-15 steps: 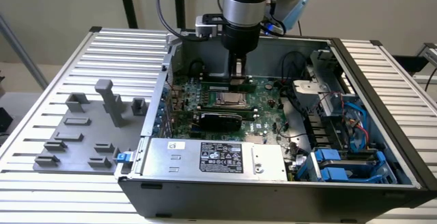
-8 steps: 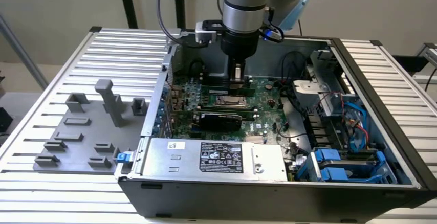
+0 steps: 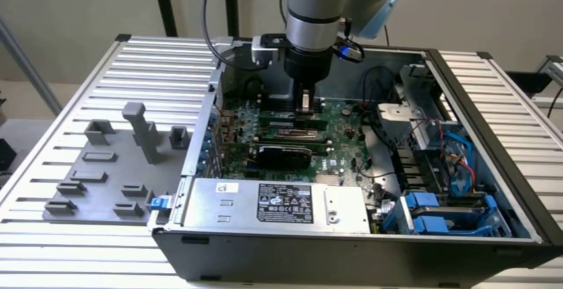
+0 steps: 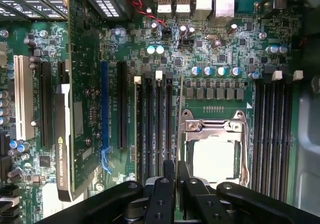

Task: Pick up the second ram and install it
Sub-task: 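Insert the second ram into the second slot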

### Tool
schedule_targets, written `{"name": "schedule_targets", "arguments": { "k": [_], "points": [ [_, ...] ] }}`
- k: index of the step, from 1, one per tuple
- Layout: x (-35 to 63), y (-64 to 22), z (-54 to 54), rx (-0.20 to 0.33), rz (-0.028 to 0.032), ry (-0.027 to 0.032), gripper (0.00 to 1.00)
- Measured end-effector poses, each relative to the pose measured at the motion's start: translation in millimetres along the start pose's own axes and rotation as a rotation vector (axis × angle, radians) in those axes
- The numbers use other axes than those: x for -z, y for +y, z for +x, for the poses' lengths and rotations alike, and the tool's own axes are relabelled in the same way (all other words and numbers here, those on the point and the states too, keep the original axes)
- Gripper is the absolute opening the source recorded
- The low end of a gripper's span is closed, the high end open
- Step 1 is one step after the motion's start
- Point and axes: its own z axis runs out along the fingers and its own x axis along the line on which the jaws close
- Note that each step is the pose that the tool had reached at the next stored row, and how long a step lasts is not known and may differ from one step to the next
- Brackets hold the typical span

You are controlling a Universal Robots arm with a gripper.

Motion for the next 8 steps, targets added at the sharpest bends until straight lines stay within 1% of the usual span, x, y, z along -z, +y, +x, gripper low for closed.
{"name": "schedule_targets", "arguments": {
  "k": [8],
  "points": [
    [-5.3, -0.2, 8.1, 0.0, -0.0011, 0.0, 0.14]
  ]
}}
